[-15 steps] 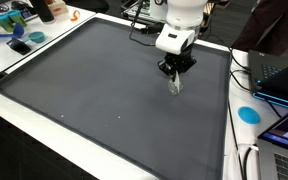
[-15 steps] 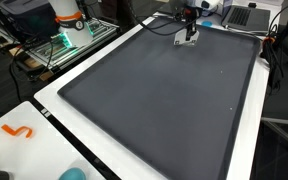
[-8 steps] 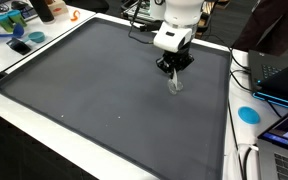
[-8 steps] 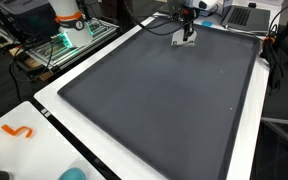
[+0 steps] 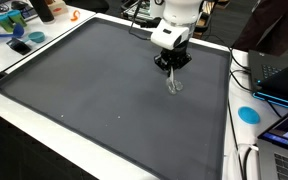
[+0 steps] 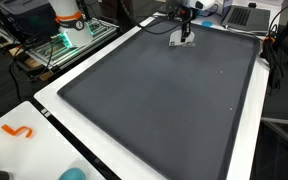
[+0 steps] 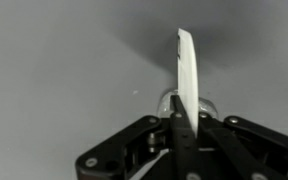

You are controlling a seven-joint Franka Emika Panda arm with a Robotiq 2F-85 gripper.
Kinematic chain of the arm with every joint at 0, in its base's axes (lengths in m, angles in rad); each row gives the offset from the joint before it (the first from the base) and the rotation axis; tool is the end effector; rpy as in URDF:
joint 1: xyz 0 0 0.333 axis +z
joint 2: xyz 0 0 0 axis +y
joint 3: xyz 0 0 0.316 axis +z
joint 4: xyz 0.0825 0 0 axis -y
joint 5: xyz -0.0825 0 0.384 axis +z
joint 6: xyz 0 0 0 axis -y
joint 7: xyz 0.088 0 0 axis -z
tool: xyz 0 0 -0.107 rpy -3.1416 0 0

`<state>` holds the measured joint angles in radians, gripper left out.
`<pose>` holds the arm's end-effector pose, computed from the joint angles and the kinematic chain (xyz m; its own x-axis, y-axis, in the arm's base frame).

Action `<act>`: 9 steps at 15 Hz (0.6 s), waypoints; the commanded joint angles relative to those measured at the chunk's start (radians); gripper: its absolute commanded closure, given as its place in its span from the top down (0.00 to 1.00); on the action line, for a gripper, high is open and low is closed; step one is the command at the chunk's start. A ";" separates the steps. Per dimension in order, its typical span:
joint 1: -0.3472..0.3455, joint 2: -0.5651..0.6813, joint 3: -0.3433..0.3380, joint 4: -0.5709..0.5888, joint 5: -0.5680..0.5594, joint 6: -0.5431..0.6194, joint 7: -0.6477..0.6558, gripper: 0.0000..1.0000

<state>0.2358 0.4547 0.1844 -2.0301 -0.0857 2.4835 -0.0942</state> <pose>0.5498 0.2436 0.2242 0.8455 0.5339 0.0116 0.5340 -0.8451 -0.0267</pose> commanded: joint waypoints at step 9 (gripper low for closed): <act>0.033 0.035 -0.098 -0.079 -0.108 0.051 0.164 0.01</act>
<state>0.2766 0.4366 0.1428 -2.0530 -0.1290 2.4873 0.0380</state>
